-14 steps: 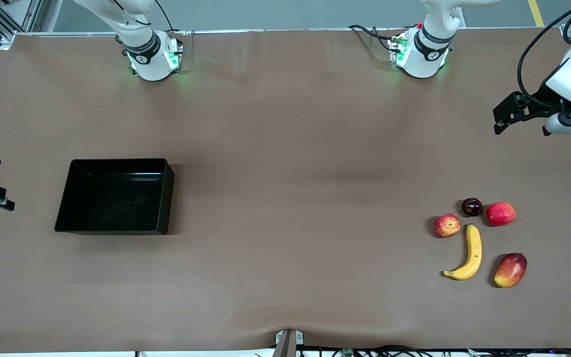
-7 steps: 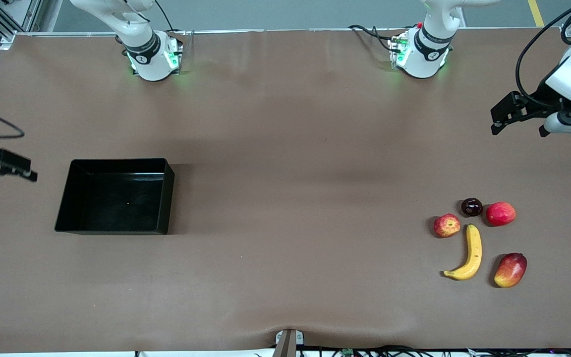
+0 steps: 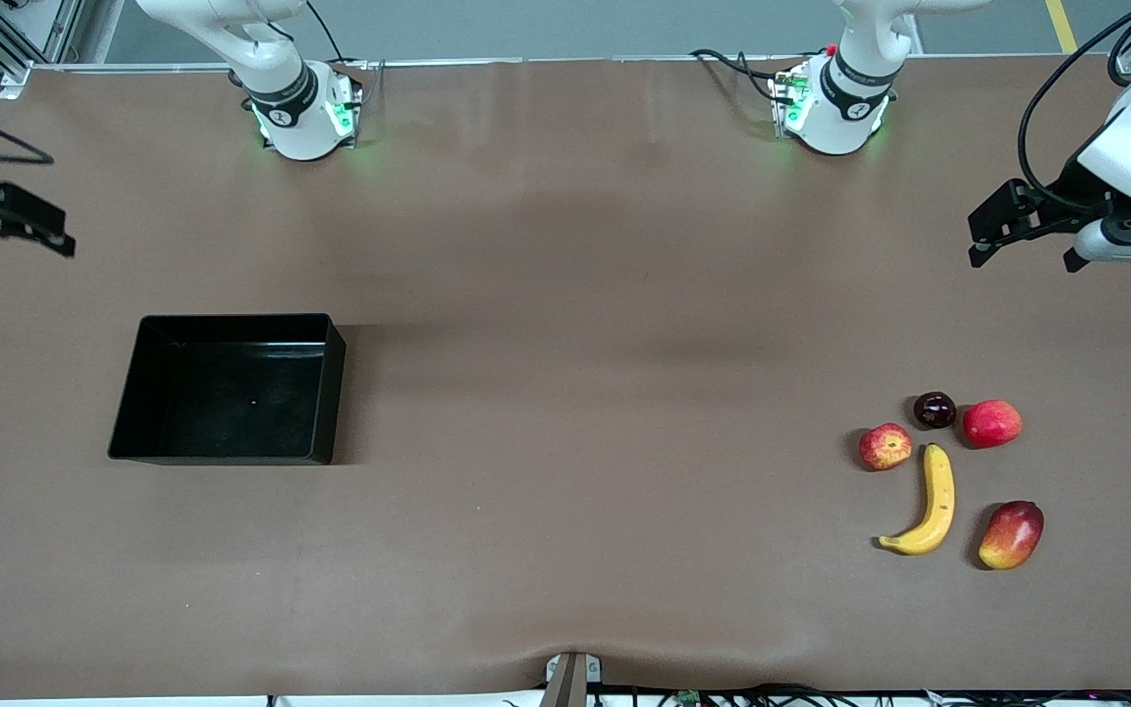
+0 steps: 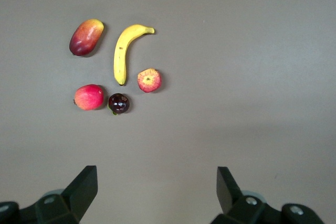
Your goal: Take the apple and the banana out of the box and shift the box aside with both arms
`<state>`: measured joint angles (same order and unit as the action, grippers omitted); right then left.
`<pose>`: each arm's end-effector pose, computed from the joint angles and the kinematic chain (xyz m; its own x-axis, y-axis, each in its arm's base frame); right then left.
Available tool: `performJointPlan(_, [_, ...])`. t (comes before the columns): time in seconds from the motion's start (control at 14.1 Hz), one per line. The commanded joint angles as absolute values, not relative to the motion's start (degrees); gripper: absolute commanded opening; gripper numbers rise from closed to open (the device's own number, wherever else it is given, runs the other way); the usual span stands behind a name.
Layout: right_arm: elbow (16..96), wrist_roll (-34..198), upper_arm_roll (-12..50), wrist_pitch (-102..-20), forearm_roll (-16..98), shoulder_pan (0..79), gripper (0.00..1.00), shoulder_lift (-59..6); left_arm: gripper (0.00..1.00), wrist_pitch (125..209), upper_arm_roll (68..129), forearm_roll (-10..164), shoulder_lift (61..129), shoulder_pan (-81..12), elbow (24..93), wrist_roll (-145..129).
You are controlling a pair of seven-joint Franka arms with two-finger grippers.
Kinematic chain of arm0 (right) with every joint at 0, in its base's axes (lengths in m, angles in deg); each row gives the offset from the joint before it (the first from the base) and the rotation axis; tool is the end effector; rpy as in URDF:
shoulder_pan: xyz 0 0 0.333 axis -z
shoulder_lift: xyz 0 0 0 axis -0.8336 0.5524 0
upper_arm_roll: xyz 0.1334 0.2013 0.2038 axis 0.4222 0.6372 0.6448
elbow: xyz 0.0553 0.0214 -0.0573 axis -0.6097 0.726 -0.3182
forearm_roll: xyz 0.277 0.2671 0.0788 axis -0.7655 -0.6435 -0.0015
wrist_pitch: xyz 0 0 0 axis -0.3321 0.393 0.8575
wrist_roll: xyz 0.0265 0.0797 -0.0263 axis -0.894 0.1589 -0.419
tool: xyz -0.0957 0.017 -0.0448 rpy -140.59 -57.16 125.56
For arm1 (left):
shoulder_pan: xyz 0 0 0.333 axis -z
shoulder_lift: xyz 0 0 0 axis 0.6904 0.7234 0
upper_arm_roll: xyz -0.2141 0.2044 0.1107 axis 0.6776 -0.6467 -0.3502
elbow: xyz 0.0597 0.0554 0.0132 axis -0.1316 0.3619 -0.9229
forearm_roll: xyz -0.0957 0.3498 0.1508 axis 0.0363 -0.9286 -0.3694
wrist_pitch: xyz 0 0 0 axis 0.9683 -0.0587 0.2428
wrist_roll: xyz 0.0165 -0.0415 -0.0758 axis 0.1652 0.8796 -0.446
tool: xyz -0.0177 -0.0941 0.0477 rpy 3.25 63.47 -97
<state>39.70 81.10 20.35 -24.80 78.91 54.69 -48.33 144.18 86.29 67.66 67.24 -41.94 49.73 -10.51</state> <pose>0.5421 -0.0255 0.6551 0.9948 0.0540 -0.0861 0.0556 -0.9983 0.0162 0.5451 -0.0756 0.6472 0.9918 -0.0743 0.1038 -0.0742 -0.9972 -0.0056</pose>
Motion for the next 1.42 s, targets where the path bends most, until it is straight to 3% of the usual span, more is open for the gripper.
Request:
performJointPlan(0.0, [43.9,81.0,20.1,-25.4,79.9,59.2,1.0,-51.7,1.0,144.5,86.7,68.7,65.8,-41.9,50.6,-10.6])
performJointPlan(0.5, [46.7,81.0,20.5,-32.2,78.9,60.2,1.0,-52.6,1.0,141.3,86.4,67.6,66.4,-42.2,50.5,-10.6])
performJointPlan(1.35, [46.5,81.0,21.1,-29.1,78.9,58.8,1.0,-53.1,1.0,138.3,85.9,64.6,66.5,-42.6,48.8,-9.4])
